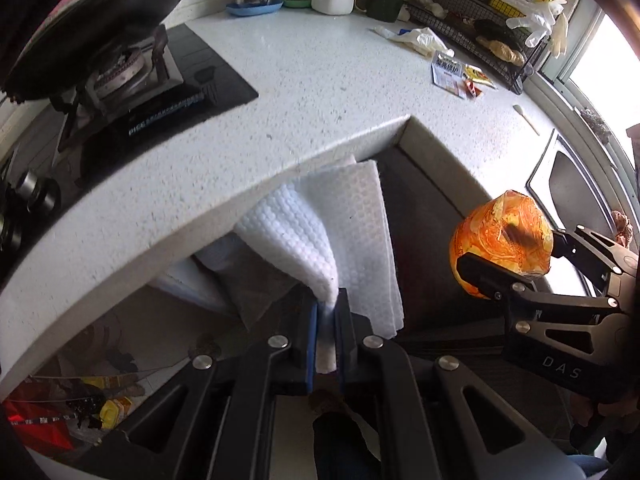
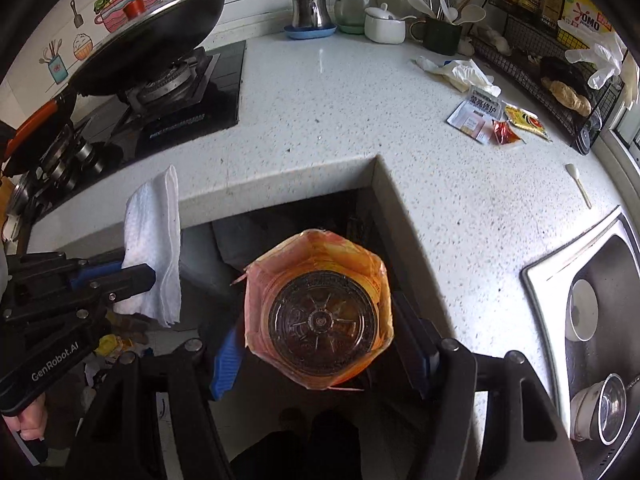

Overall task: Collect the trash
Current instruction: 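Lower the wipe and cup over the red bucket and release the wipe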

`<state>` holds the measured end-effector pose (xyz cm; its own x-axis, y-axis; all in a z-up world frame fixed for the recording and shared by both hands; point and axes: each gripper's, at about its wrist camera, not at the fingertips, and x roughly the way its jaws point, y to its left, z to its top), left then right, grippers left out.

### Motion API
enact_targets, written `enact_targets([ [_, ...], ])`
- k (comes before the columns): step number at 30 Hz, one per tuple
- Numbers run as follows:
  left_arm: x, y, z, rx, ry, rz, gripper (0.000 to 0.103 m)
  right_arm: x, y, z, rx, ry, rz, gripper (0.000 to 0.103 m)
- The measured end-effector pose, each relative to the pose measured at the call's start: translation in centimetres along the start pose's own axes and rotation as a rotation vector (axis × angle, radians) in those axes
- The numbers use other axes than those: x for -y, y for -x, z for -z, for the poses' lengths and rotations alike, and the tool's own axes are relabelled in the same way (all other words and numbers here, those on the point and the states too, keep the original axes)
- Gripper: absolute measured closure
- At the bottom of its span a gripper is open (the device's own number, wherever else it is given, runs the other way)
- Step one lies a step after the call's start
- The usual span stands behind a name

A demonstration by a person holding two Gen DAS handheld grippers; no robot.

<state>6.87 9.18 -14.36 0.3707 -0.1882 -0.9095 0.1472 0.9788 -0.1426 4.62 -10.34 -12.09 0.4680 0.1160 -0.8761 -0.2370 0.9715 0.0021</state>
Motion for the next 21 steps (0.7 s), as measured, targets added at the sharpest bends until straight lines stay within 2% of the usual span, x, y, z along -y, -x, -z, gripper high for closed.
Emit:
enact_targets([
  [5, -1.2, -5.2, 2.9, -0.078, 0.041, 0.013, 0.097, -0.5, -4.1, 3.3, -0.048, -0.014, 0.002, 0.038],
  [10, -2.2, -11.6, 5.4, -0.128, 0.023, 0.002, 0.097, -0.6, -9.9, 6.1, -0.103, -0.028, -0.004, 0.038],
  [16, -2.7, -20.9, 8.4, -0.178, -0.014, 0.024, 0.096, 0.4, -18.3, 9.6, -0.145, -0.064, 0.002, 0.038],
  [21, -2.6, -29.2, 10.7, -0.251, -0.029, 0.078, 0.096, 1.9, -25.4, 12.7, -0.173, -0.112, 0.013, 0.038],
])
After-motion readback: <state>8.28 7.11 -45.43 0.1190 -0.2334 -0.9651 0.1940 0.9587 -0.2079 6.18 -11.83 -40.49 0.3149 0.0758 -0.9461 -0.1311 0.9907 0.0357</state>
